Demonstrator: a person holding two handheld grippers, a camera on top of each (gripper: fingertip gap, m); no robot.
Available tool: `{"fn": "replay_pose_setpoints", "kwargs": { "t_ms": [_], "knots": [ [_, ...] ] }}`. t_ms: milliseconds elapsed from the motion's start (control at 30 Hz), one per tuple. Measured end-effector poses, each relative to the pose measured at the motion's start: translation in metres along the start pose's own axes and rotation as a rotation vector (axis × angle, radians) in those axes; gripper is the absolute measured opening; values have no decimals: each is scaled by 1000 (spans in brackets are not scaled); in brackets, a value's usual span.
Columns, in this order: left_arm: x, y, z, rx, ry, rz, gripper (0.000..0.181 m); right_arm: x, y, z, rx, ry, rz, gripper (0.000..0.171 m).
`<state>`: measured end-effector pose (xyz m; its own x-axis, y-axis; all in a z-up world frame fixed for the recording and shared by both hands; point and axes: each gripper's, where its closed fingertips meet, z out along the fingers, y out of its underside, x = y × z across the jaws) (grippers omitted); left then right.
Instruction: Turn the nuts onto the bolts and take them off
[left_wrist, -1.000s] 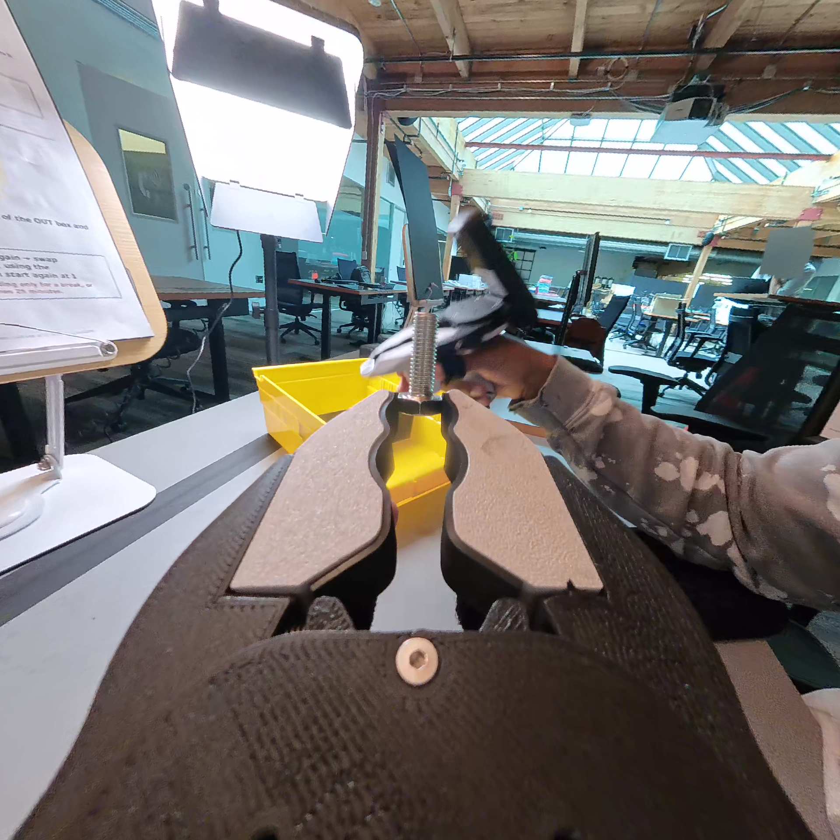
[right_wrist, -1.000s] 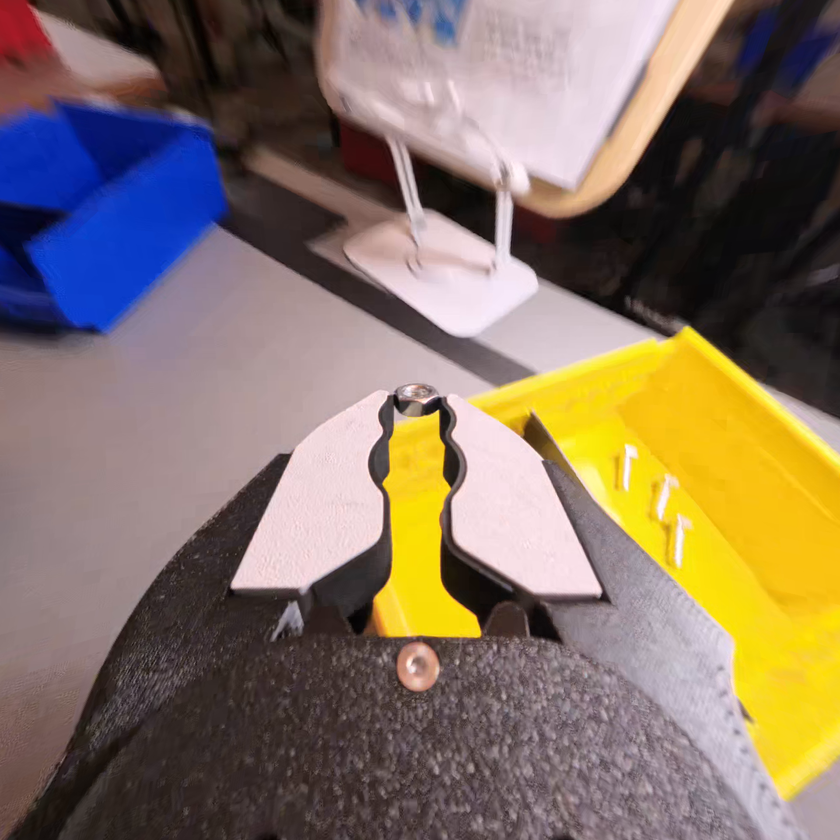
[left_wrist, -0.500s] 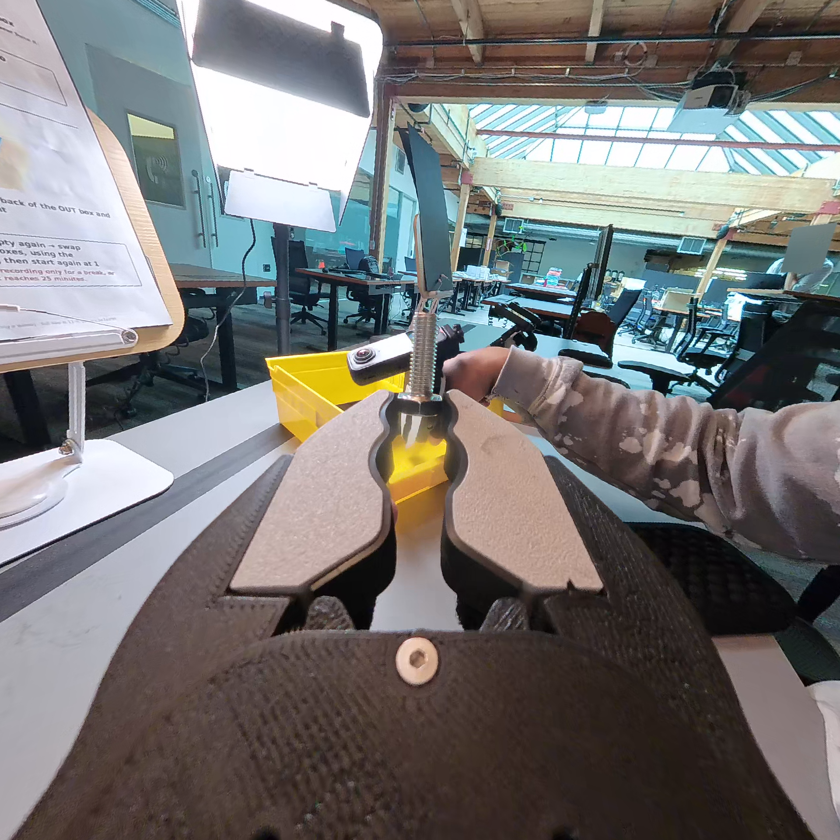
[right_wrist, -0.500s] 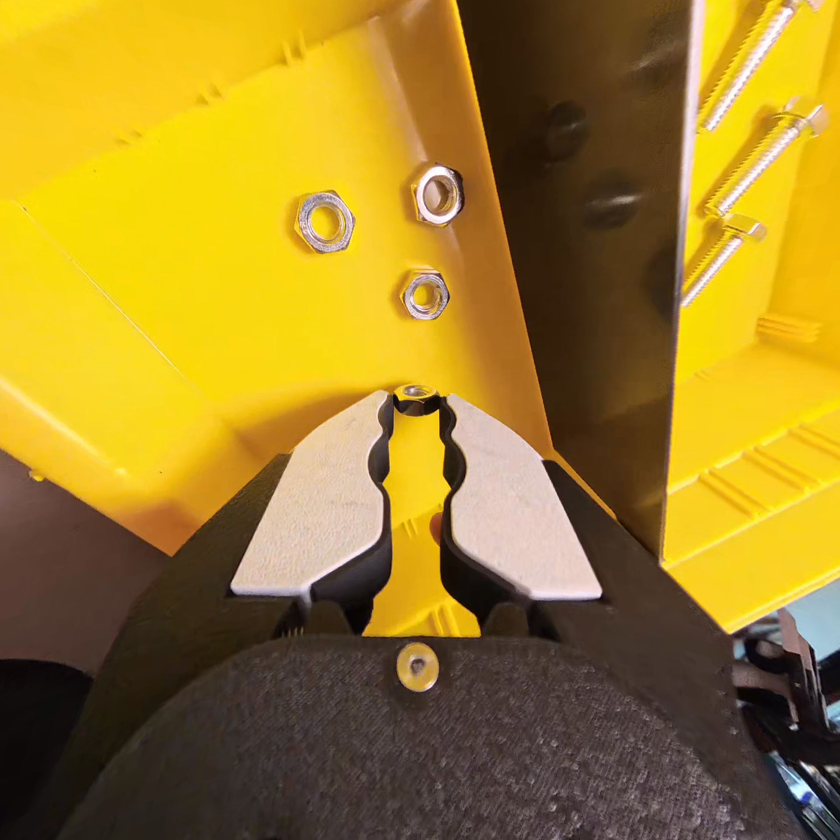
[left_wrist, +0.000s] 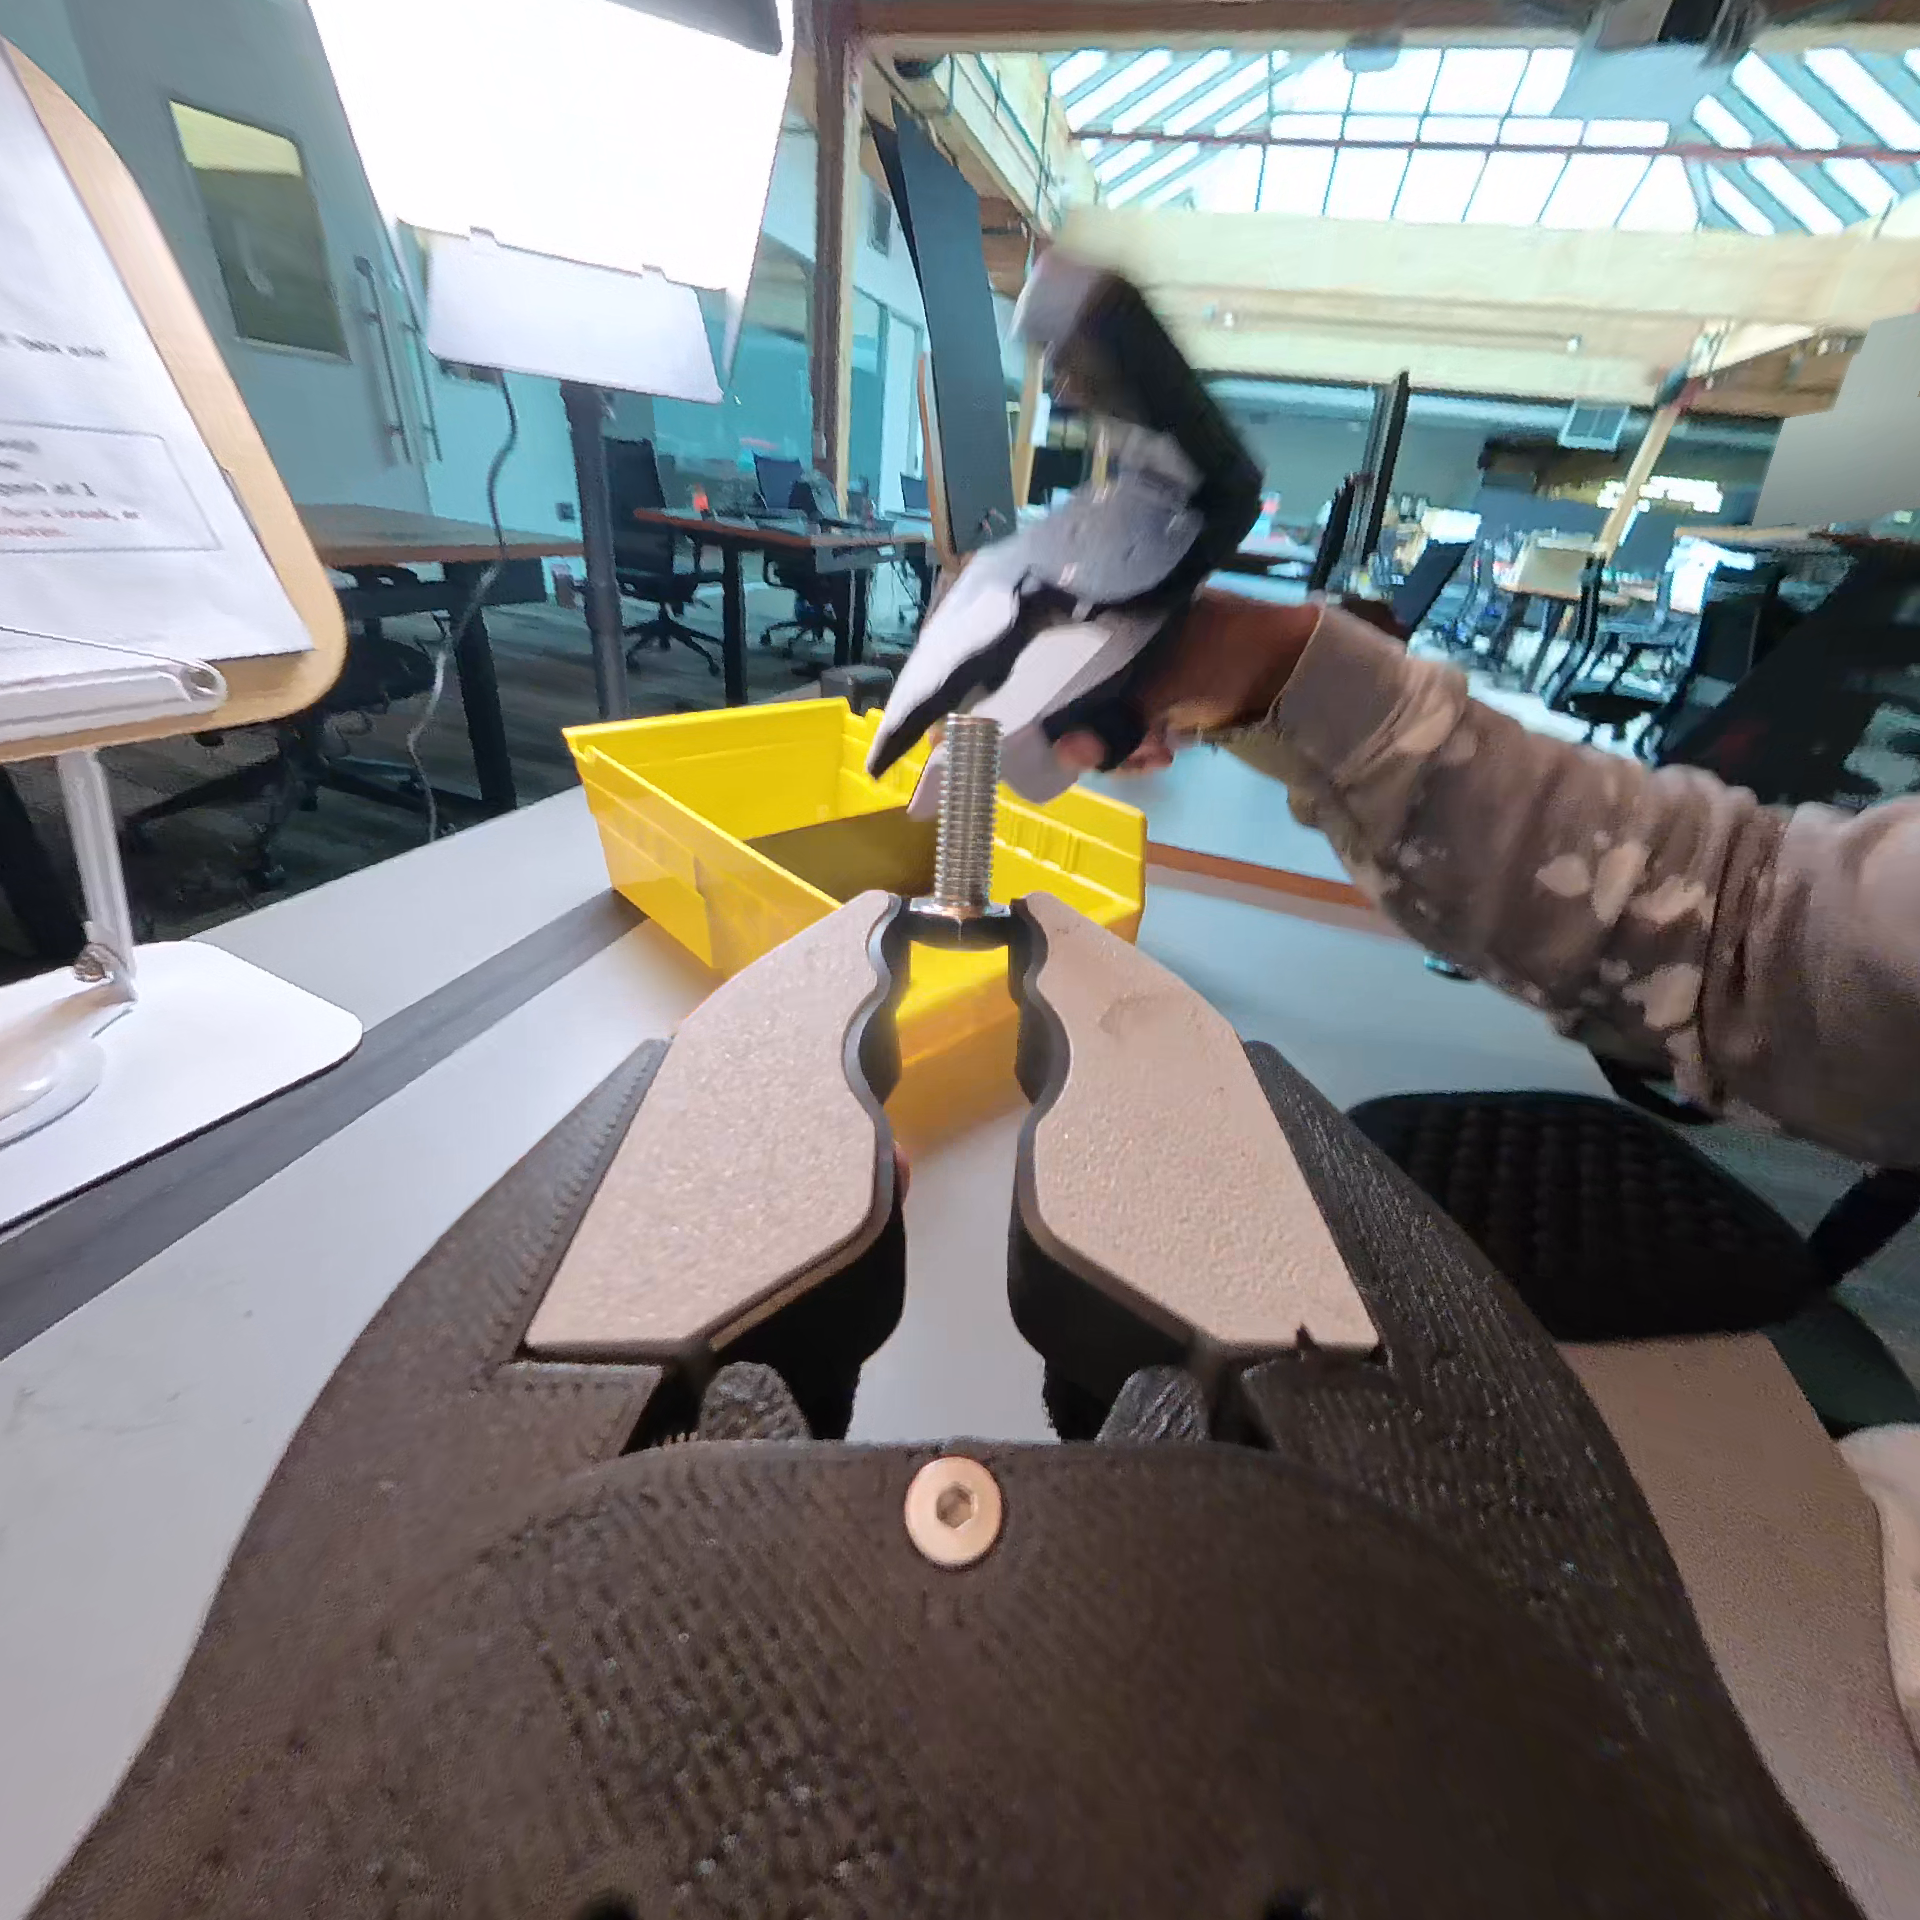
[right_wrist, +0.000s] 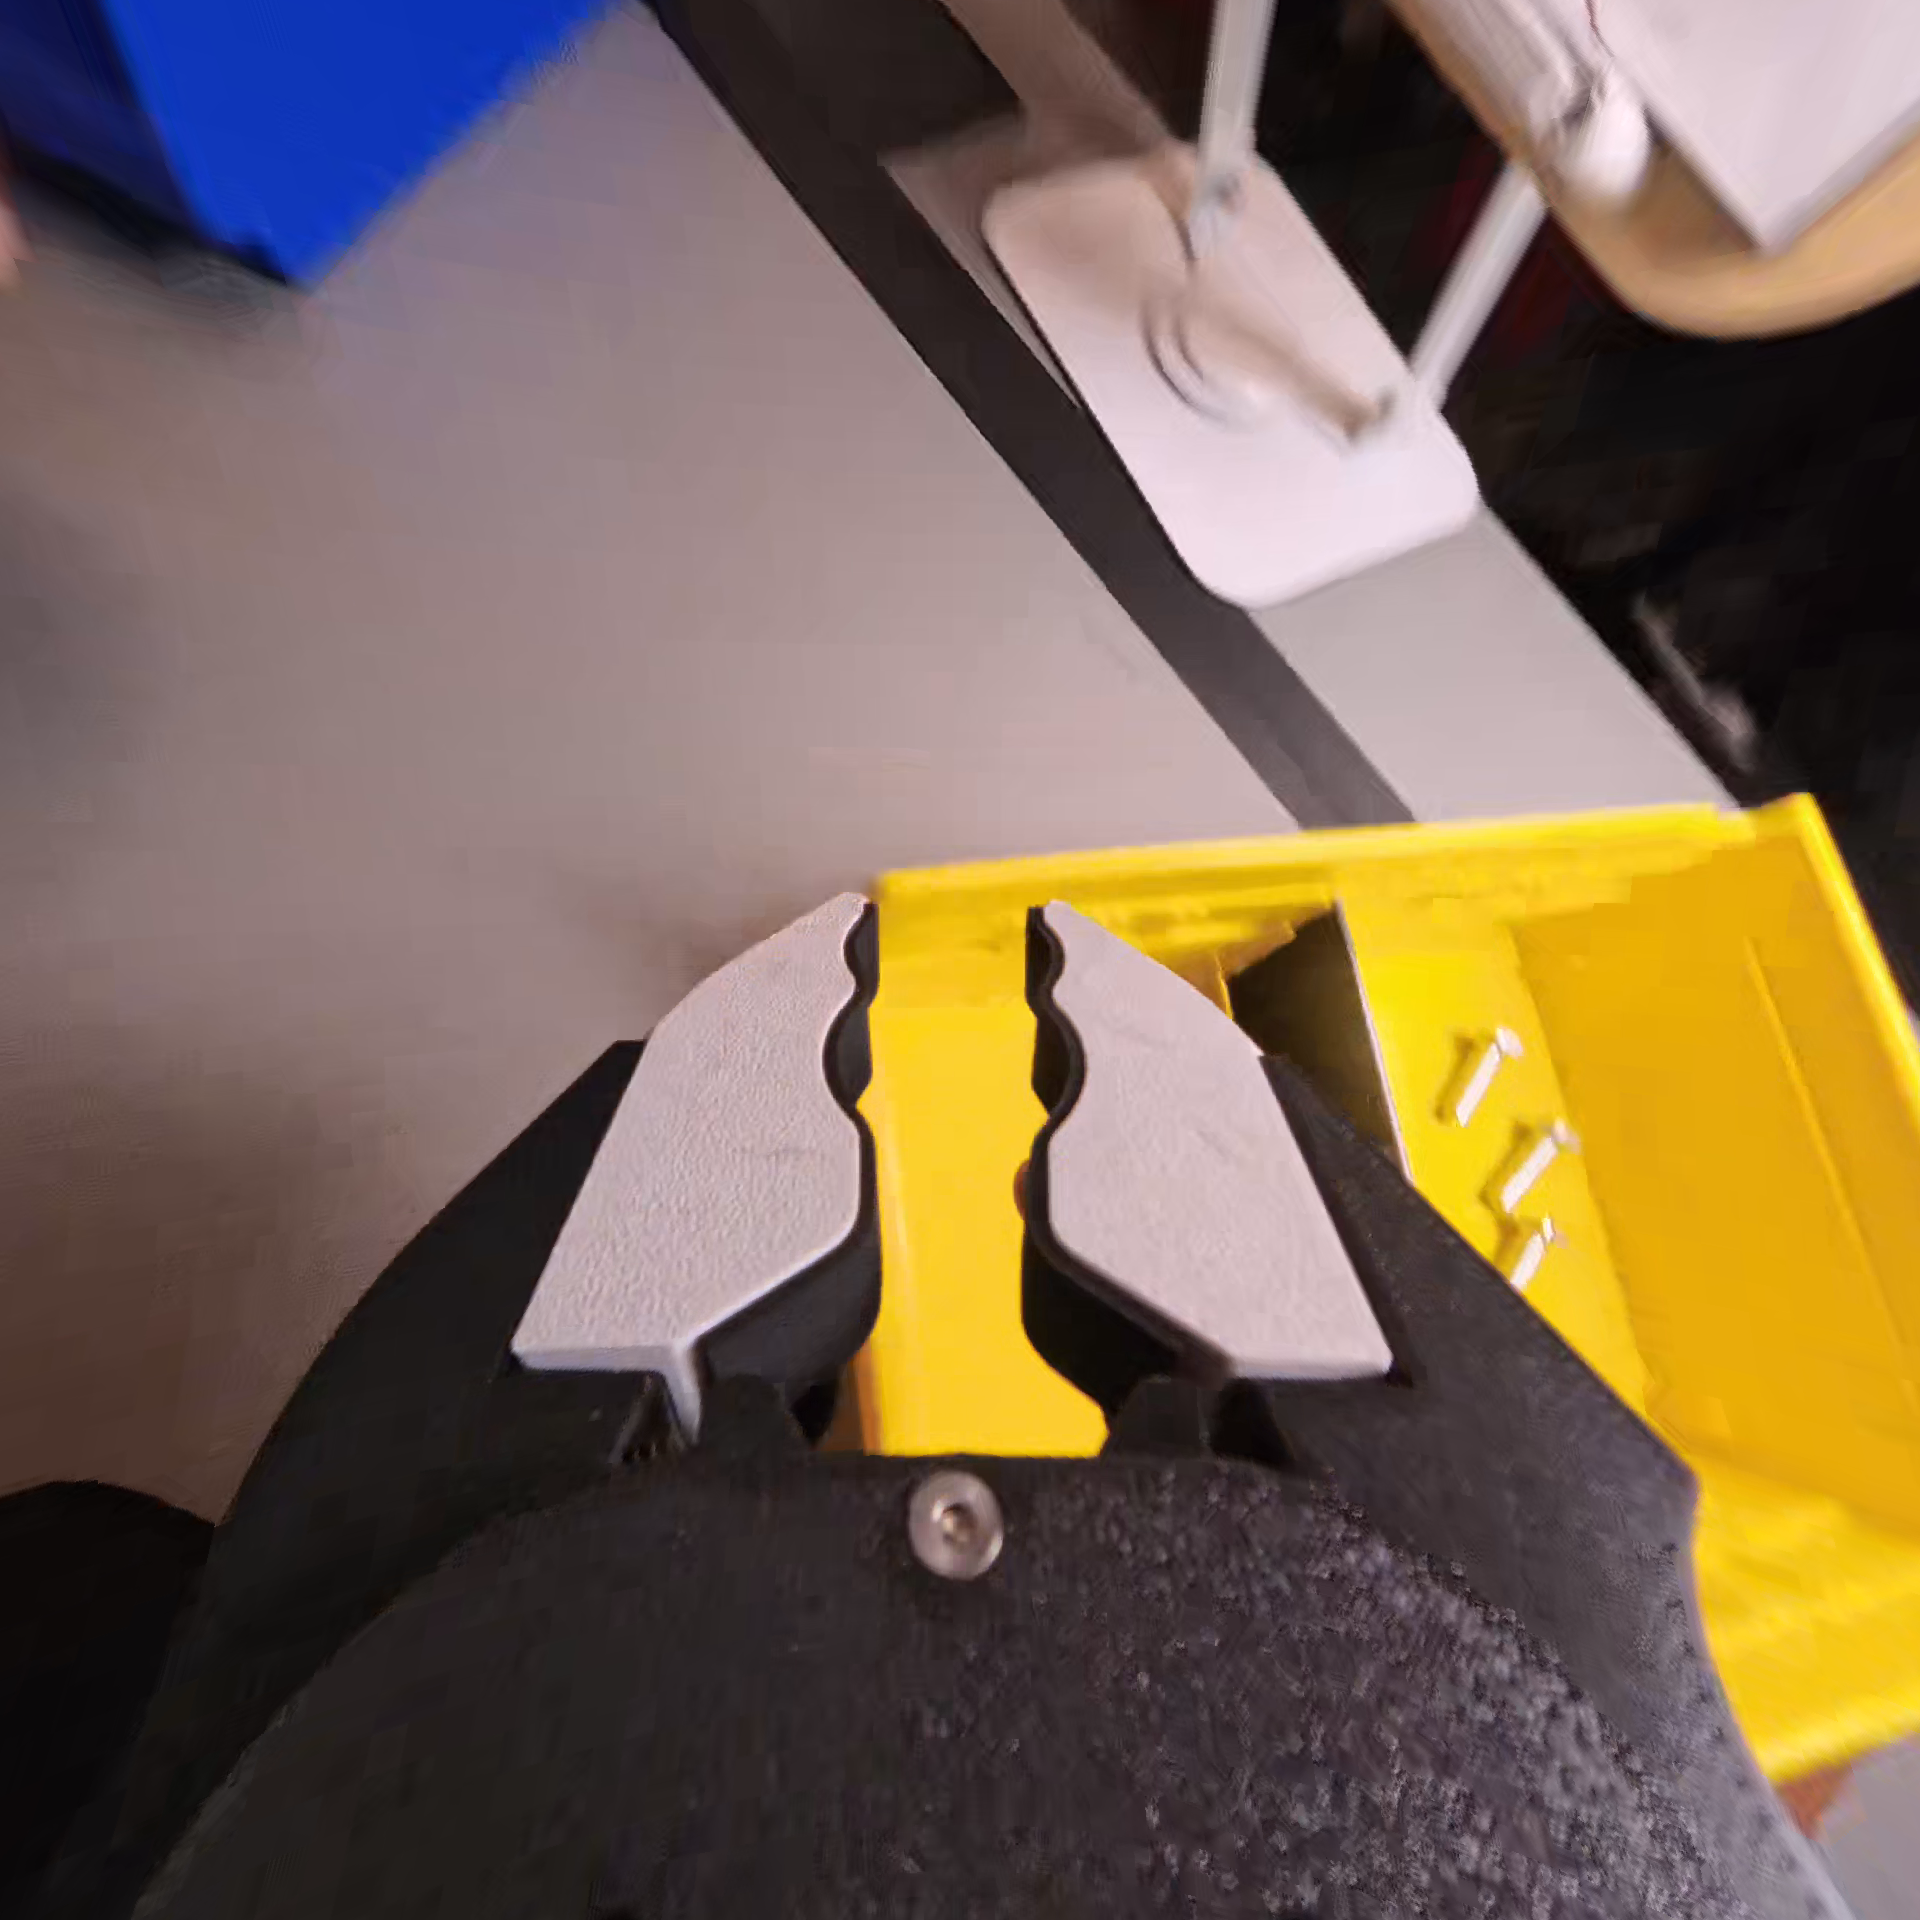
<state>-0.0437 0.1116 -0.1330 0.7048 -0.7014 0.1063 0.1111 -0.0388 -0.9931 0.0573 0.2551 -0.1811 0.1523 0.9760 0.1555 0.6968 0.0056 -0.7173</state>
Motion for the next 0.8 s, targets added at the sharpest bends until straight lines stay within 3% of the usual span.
{"fn": "replay_pose_setpoints", "kwargs": {
  "t_ms": [133,267,433,533,800],
  "knots": [
    [12,24,11,-121,48,17,18,-88,-55,-24,181,-186,-350,26],
    [23,49,19,-266,87,24,18,-142,-66,-20,102,-194,-672,27],
    [33,75,22,-426,122,4,18,-166,-47,7,-82,-153,-966,29],
    [30,81,21,-474,106,-4,18,-163,-36,20,-144,-106,-1059,12],
    [26,78,15,-493,121,-59,18,-159,-30,28,-79,-71,-1020,11]
  ]
}}
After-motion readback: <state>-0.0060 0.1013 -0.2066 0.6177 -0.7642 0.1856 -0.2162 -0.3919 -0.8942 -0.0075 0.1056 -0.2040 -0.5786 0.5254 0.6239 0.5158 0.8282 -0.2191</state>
